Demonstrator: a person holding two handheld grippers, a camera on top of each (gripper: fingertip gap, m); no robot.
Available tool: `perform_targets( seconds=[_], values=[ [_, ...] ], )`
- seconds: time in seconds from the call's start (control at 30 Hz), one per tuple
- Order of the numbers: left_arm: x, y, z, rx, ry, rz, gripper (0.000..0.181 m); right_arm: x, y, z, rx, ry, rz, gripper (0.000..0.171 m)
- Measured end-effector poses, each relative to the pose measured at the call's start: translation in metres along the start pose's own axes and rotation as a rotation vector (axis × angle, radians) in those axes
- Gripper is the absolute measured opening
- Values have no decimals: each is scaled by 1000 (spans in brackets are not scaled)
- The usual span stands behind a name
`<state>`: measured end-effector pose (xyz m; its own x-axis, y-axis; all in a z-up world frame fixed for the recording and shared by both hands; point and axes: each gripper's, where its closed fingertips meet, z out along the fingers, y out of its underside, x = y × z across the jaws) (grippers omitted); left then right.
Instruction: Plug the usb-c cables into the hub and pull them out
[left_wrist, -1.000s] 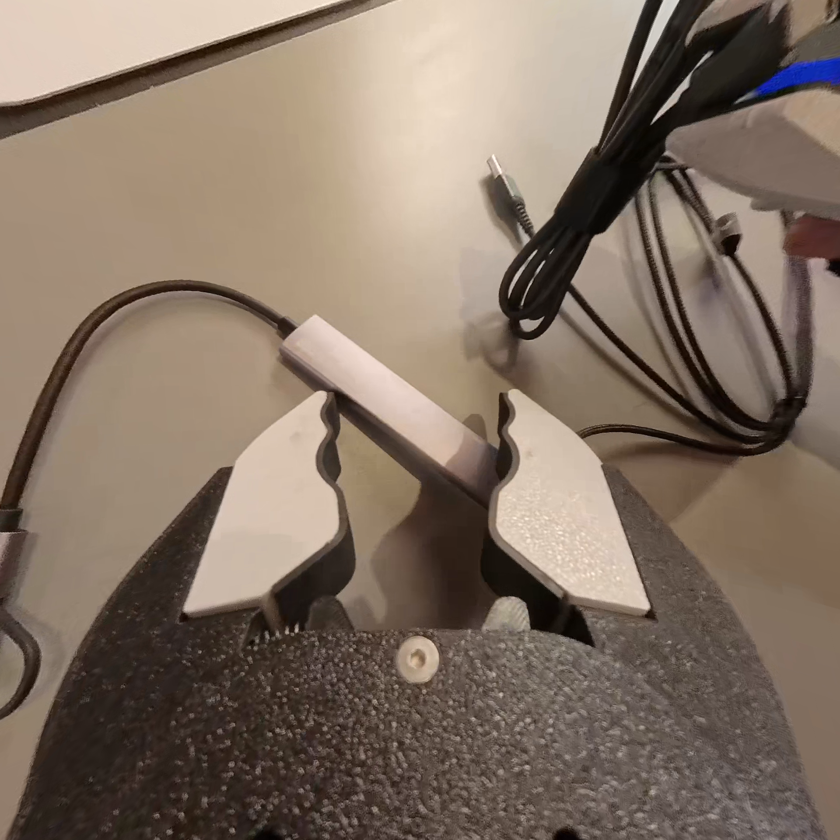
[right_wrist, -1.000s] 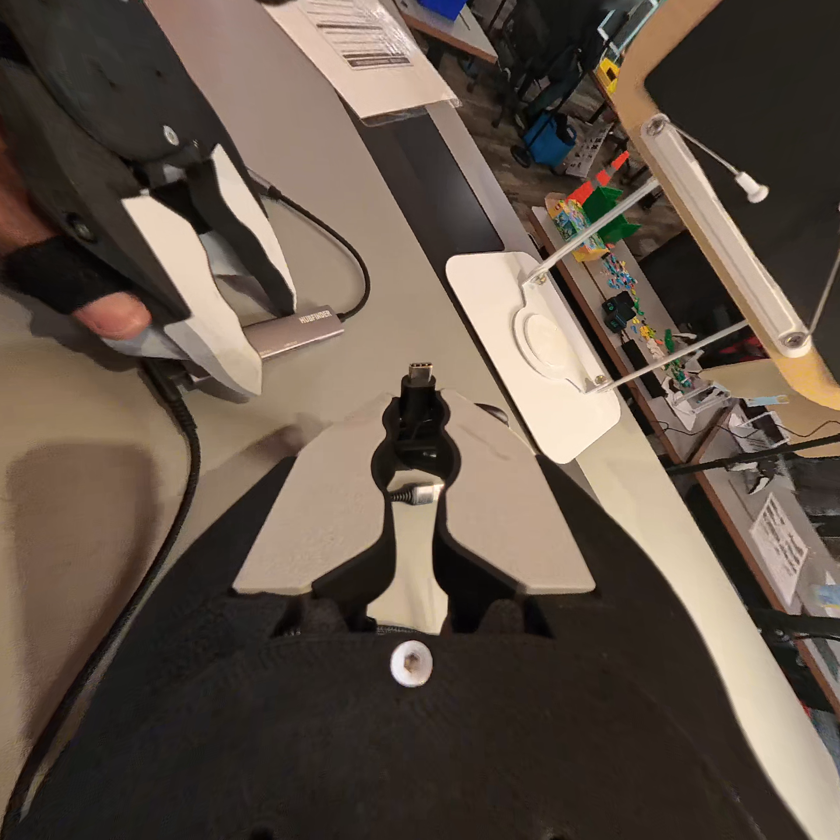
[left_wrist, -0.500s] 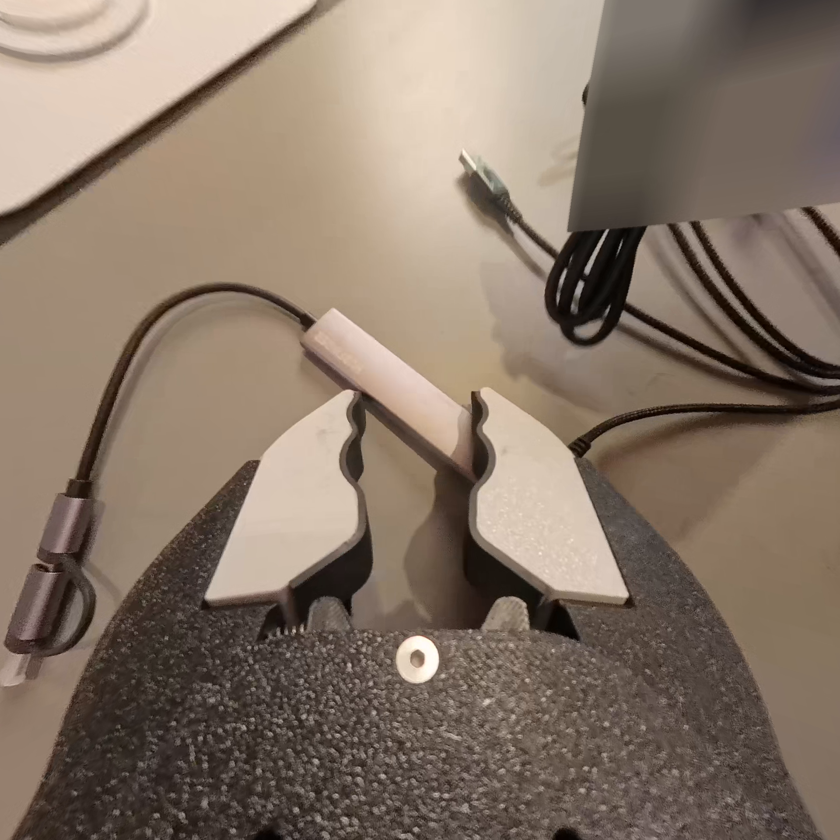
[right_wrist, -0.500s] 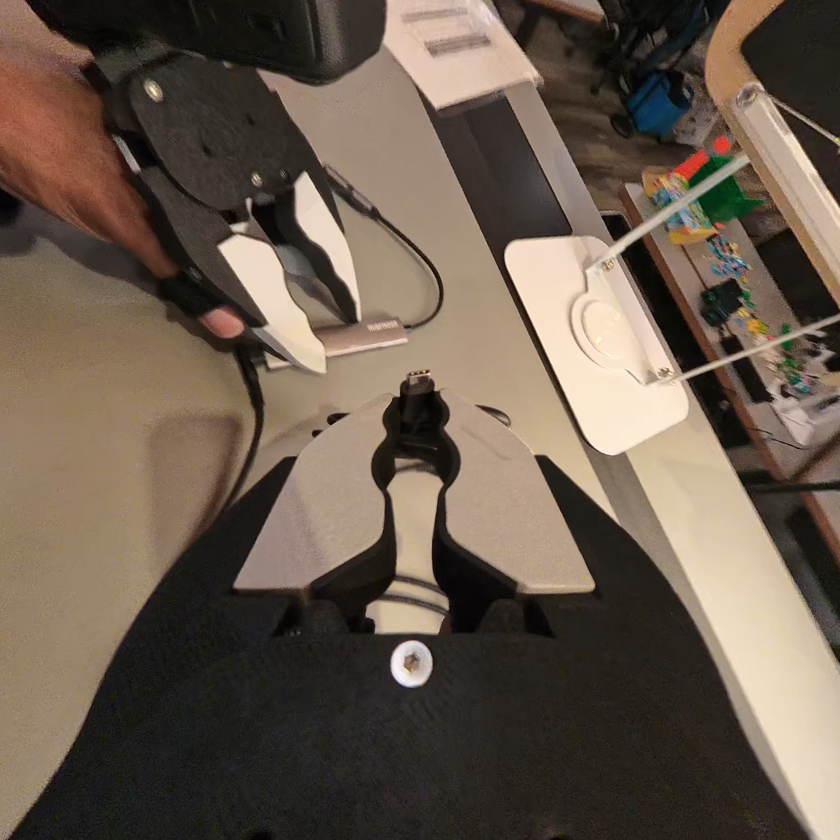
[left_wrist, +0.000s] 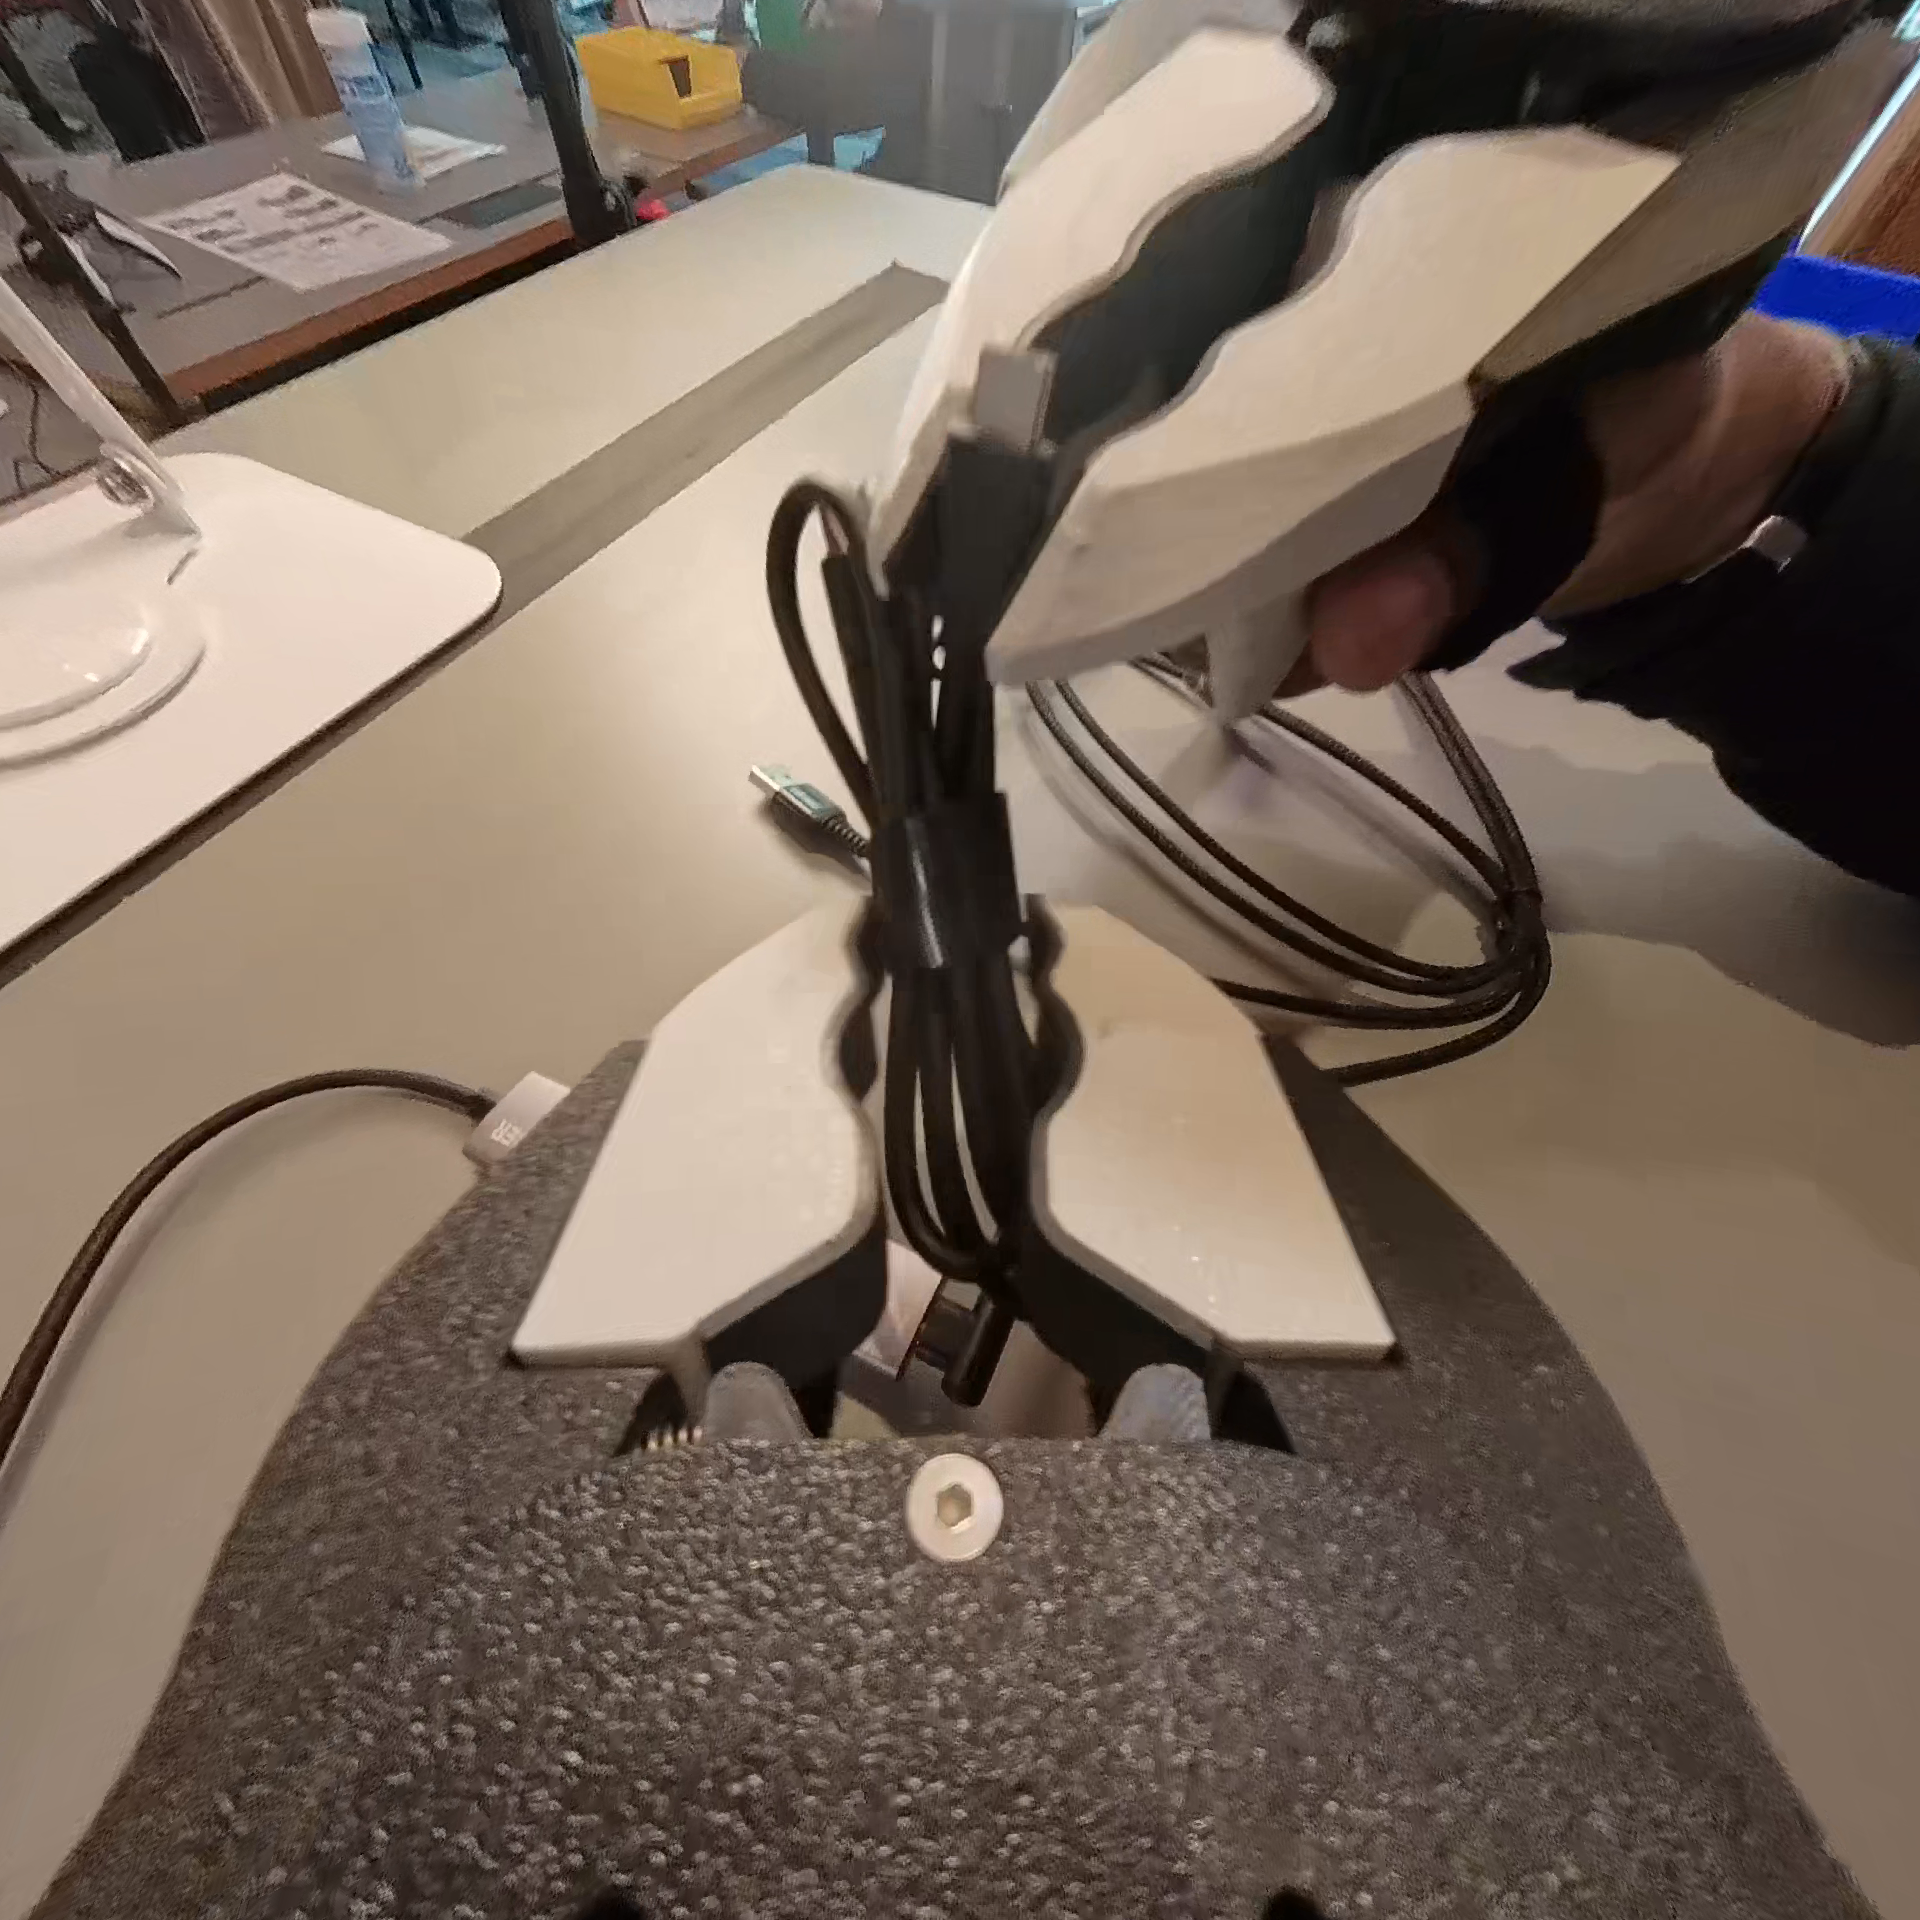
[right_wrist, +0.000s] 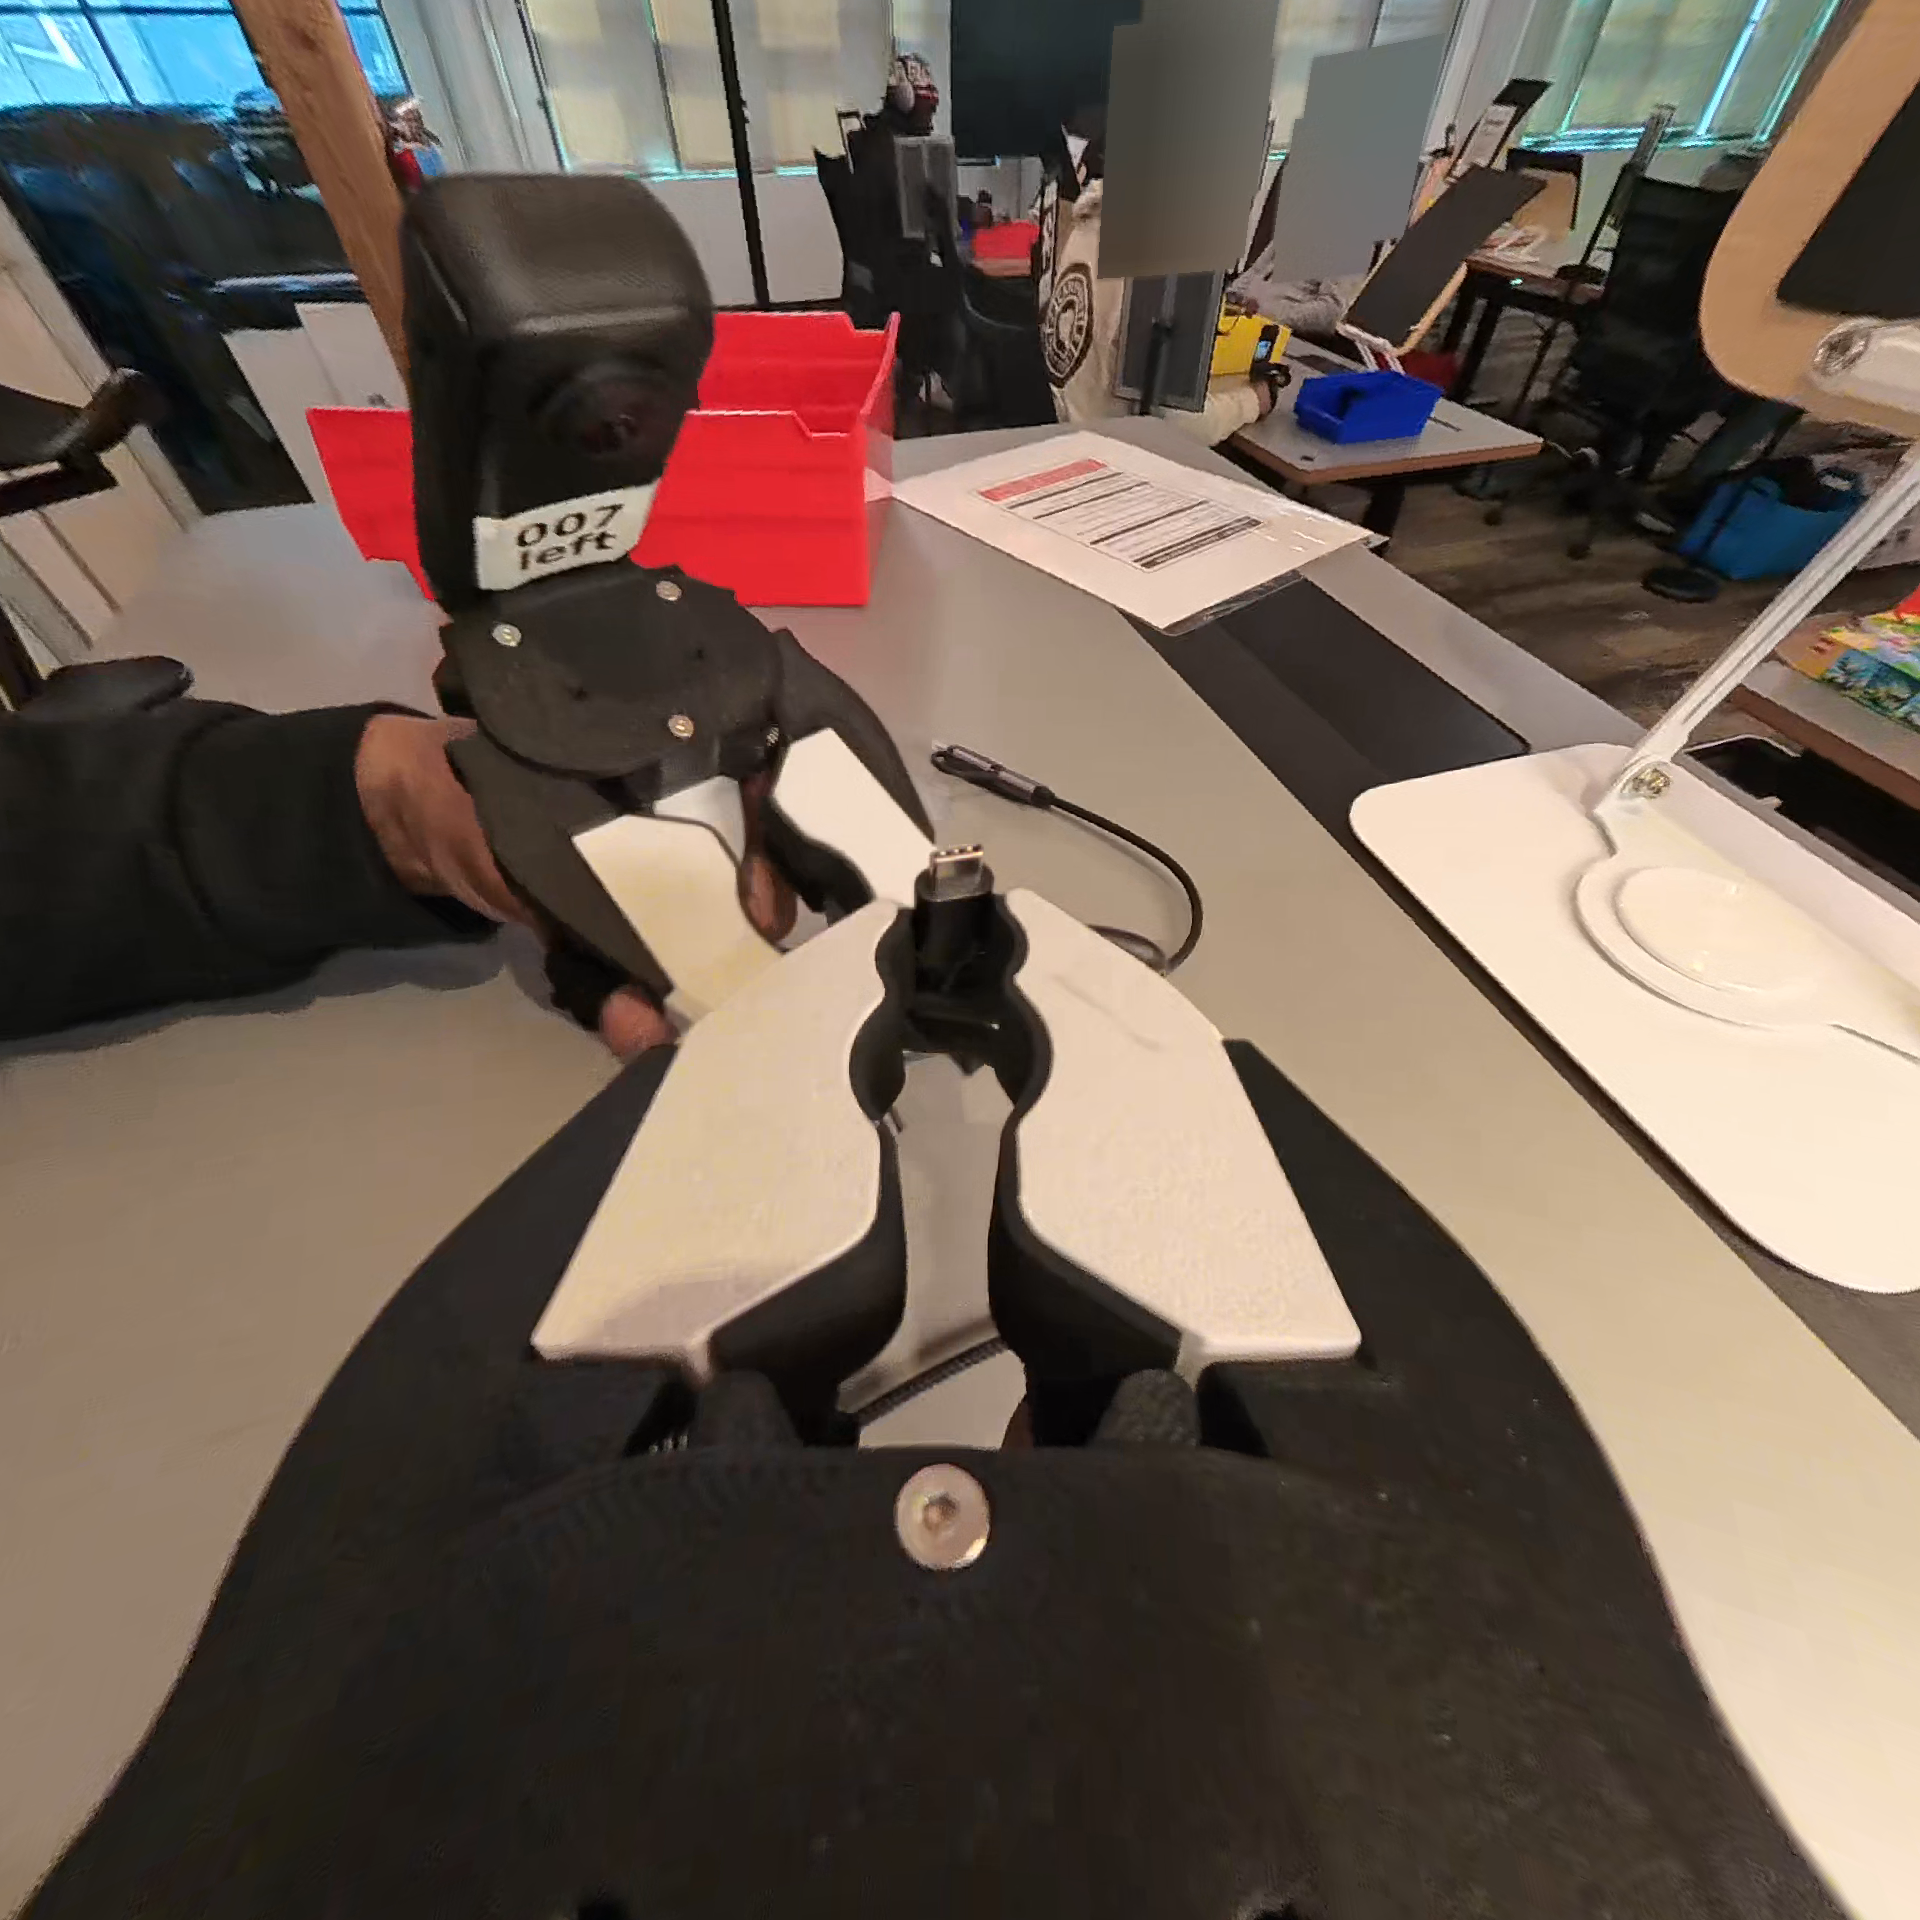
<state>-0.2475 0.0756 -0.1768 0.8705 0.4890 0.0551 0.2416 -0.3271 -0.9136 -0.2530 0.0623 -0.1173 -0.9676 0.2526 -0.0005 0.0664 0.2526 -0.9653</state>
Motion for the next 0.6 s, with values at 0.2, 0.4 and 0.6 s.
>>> perform_targets(
  seconds=[0.2,0.4,0.6],
  values=[
    [-21,-7,0,46,-164,-68,20,18,-9,9,93,137,76,13],
    [-50,-11,-9,94,-413,-101,19,32,-17,20,177,356,122,19],
    [-54,-13,-13,89,-516,-63,20,33,-19,25,220,497,120,17]
  ],
)
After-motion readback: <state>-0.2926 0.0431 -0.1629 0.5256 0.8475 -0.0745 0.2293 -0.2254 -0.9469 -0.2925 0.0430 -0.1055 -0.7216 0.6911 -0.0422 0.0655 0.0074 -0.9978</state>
